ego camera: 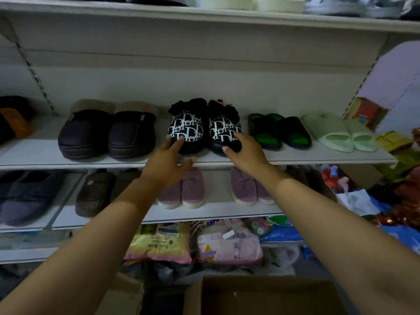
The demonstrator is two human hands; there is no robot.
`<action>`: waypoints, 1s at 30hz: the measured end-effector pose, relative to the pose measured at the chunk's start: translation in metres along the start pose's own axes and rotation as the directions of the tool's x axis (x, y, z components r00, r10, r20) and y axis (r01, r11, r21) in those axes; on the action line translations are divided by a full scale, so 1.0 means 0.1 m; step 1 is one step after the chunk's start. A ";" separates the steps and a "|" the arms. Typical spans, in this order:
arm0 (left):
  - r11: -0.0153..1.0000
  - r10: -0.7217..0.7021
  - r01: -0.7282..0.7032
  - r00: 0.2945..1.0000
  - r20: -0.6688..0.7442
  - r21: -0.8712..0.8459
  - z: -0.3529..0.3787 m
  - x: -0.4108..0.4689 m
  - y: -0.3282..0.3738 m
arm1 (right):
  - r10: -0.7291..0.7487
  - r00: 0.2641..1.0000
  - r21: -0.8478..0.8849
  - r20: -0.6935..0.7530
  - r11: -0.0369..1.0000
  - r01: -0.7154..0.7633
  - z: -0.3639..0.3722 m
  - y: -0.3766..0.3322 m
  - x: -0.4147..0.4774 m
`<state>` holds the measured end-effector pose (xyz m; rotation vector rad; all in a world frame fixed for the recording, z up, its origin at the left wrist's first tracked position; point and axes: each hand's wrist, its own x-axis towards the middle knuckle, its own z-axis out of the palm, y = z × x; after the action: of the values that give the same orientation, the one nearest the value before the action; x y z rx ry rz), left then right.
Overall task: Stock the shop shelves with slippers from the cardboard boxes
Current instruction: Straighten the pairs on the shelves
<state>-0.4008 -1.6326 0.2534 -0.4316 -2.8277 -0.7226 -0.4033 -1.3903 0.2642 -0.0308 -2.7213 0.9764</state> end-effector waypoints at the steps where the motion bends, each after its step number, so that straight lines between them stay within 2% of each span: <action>1: 1.000 0.001 -0.001 1.000 -0.011 0.008 0.03 0.02 -0.03 | -0.006 1.000 -0.011 -0.012 1.000 0.006 0.01 0.02 0.01; 3: 0.997 0.015 -0.012 0.999 -0.047 0.072 0.07 0.05 -0.08 | -0.007 1.000 0.003 -0.015 1.000 0.008 -0.01 0.06 0.03; 5: 0.987 0.070 -0.045 0.985 -0.158 0.153 0.07 0.09 -0.07 | -0.022 1.000 0.022 -0.010 0.999 0.023 -0.07 0.09 0.03; 8: 0.984 0.147 -0.111 0.950 -0.275 0.140 0.06 0.16 0.08 | -0.039 0.996 0.010 -0.076 0.999 0.040 -0.23 0.19 0.00; 10: 0.968 0.246 -0.222 0.921 -0.303 0.112 0.09 0.20 0.28 | -0.019 0.988 -0.001 -0.154 1.000 0.019 -0.41 0.31 -0.04; 13: 0.910 0.410 -0.409 0.873 -0.265 0.064 0.25 0.30 0.65 | 0.027 0.972 -0.023 -0.234 0.999 -0.033 -0.76 0.59 -0.07; 16: 0.879 0.463 -0.476 0.868 -0.179 -0.035 0.54 0.35 1.11 | 0.094 0.961 -0.073 -0.260 0.990 -0.117 -1.09 0.96 -0.05; 19: 0.906 0.401 -0.398 0.916 -0.013 -0.144 0.92 0.45 1.57 | 0.148 0.964 -0.082 -0.223 0.982 -0.169 -1.29 1.35 -0.02; 23: 0.986 0.165 -0.169 0.970 0.176 0.005 1.39 0.73 1.90 | 0.141 0.985 -0.087 -0.103 0.985 -0.150 -1.33 1.81 0.11; 26: 0.996 0.039 -0.049 0.989 0.140 0.070 1.61 0.82 1.94 | 0.098 0.995 -0.084 0.015 0.992 -0.096 -1.29 2.03 0.23; 30: 0.997 0.028 -0.029 0.999 0.018 0.077 1.68 0.82 1.96 | 0.009 0.999 -0.074 0.054 0.997 -0.005 -1.23 2.17 0.33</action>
<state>-0.4330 -1.3665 0.2143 -0.4660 -2.8474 -0.6051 -0.4197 -1.1425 0.2266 -0.0271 -2.8078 0.8901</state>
